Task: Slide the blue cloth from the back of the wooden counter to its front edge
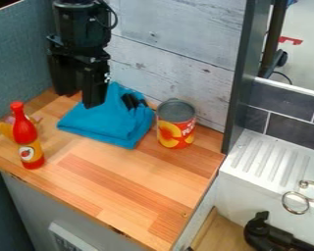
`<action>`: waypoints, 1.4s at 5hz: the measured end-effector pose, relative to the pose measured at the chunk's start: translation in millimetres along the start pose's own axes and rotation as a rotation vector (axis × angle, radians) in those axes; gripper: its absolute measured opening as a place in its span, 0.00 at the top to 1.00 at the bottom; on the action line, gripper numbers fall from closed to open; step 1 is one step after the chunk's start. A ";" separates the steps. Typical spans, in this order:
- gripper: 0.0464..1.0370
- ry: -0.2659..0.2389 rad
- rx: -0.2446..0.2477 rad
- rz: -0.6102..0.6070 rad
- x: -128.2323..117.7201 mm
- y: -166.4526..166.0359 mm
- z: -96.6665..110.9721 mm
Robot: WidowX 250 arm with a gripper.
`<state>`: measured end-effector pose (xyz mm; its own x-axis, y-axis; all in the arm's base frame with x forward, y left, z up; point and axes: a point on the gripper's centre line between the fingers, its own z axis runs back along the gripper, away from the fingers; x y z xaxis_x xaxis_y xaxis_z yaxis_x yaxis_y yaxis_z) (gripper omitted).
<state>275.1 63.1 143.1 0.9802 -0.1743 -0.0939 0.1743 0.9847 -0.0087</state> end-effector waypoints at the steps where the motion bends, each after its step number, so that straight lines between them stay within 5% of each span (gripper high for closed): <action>1: 0.04 0.029 -0.014 0.001 0.1 0.0 -9.1; 2: 0.04 -0.034 0.013 0.007 24.7 14.3 -8.1; 5: 0.04 -0.040 0.104 0.079 62.9 80.8 -45.6; 7: 0.04 -0.106 0.075 0.118 79.1 101.3 -67.5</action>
<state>364.0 149.6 67.6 0.9980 -0.0610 0.0158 0.0597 0.9957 0.0706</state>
